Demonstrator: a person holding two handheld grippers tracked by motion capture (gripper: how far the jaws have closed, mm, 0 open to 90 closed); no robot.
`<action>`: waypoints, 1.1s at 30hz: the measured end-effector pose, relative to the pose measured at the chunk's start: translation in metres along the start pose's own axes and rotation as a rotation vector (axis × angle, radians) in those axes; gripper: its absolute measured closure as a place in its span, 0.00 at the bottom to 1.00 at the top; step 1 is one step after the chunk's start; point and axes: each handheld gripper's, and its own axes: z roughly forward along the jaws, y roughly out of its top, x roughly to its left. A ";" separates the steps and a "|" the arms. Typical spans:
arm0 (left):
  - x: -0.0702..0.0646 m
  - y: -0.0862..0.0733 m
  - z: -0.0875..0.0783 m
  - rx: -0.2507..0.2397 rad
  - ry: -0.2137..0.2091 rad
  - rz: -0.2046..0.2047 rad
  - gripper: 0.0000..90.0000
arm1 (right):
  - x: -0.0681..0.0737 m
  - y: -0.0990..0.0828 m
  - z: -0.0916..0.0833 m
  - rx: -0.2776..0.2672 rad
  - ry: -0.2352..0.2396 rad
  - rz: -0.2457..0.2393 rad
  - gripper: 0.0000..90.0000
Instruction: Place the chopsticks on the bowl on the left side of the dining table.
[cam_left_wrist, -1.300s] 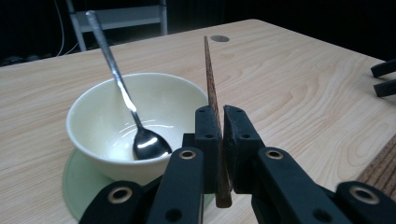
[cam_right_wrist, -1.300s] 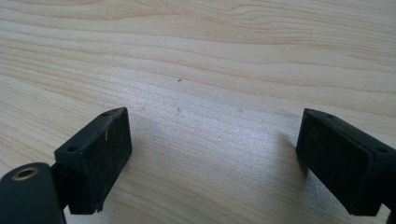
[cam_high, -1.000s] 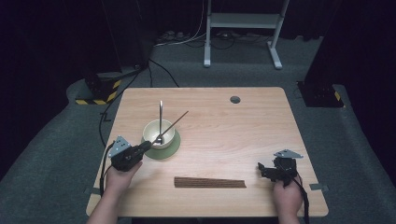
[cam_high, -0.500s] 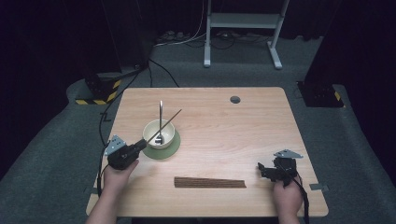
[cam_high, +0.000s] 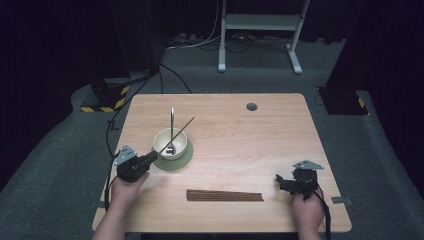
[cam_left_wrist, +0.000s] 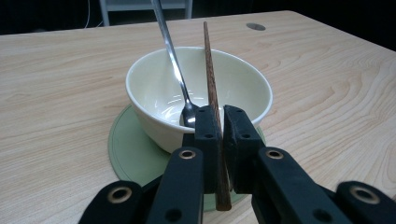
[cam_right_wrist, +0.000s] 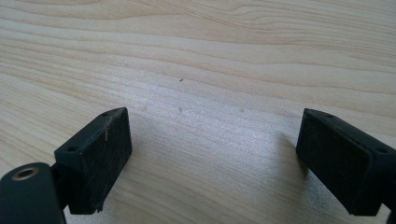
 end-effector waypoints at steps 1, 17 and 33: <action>0.000 0.000 0.001 0.000 0.001 0.002 0.94 | 0.000 0.000 0.000 -0.002 -0.001 -0.007 0.12; -0.001 -0.001 0.003 0.016 0.002 0.009 0.90 | 0.000 0.000 0.000 -0.003 -0.001 -0.009 0.12; -0.011 0.008 -0.008 -0.041 -0.026 0.015 0.77 | -0.001 0.000 0.000 -0.004 -0.001 -0.011 0.12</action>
